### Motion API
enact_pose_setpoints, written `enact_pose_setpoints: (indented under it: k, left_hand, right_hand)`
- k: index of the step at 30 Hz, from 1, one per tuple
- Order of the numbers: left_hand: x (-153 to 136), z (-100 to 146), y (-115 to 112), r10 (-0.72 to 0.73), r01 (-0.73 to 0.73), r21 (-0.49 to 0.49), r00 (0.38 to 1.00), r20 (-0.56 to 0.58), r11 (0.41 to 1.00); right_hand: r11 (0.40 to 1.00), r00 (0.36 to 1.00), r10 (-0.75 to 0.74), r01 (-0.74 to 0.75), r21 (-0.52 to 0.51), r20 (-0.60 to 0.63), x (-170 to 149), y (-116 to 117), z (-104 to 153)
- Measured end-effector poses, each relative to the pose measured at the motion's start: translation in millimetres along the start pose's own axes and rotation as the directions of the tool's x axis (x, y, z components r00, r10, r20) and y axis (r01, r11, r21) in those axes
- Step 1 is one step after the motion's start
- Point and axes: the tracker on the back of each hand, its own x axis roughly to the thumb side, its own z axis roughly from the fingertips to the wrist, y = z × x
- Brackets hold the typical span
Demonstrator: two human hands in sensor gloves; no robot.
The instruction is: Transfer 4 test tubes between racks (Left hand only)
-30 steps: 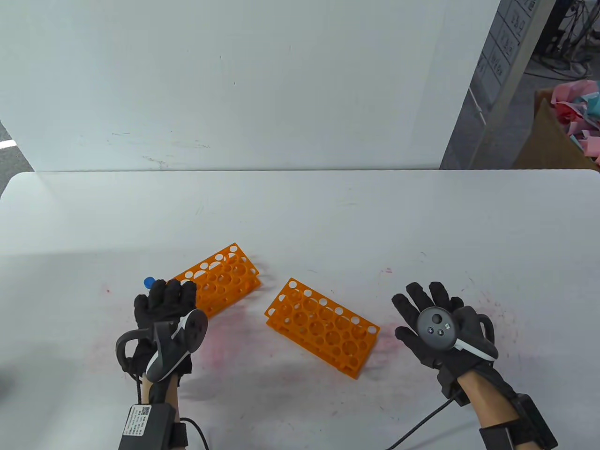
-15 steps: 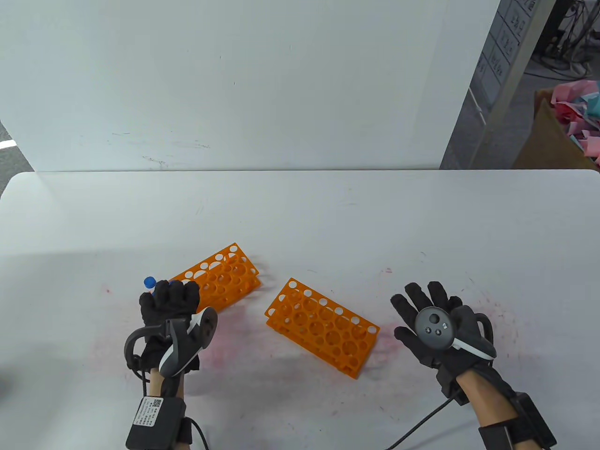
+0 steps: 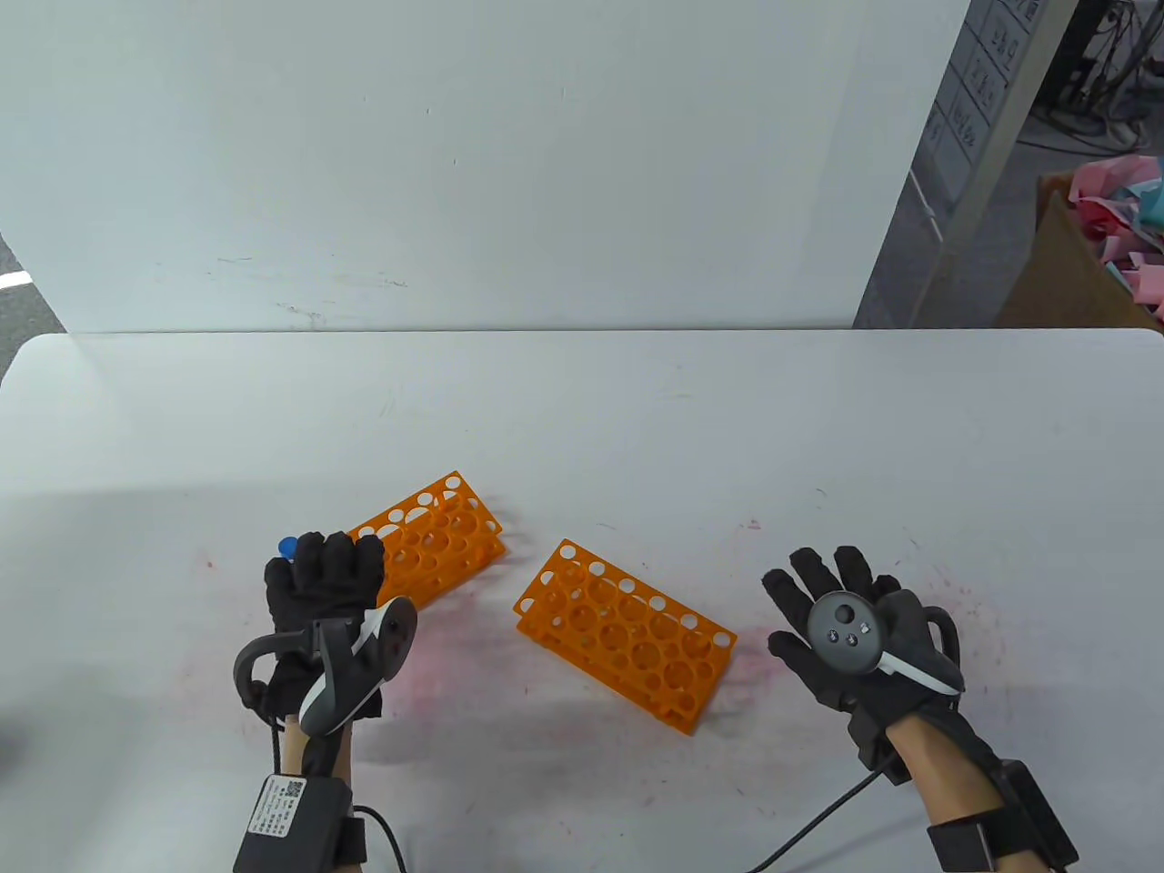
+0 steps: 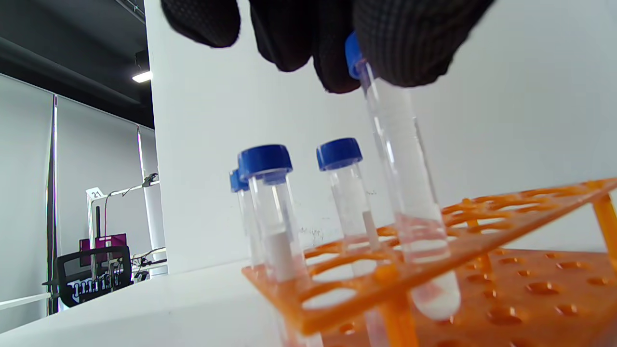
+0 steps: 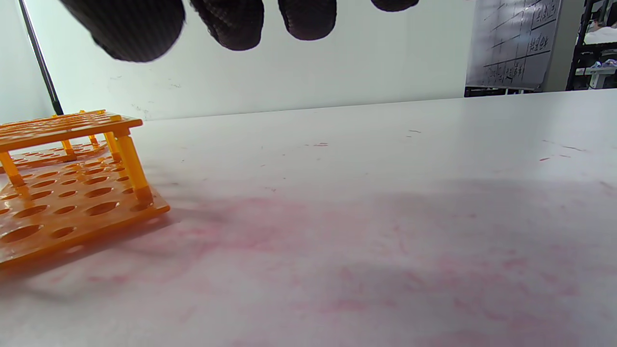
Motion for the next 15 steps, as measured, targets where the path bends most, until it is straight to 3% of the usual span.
enact_pose_setpoints:
  k: [8, 15]
  left_hand:
    - [9, 3, 28, 0.027, -0.032, 0.111, 0.998, 0.048, 0.993]
    - [32, 10, 36, -0.01, -0.01, 0.139, 0.989, 0.148, 0.99]
  right_hand:
    - [0.999, 1.0, 0.006, -0.006, -0.032, -0.006, -3, -8, 1]
    - [1.0, 1.0, -0.001, 0.0, -0.027, -0.013, -4, -8, 2]
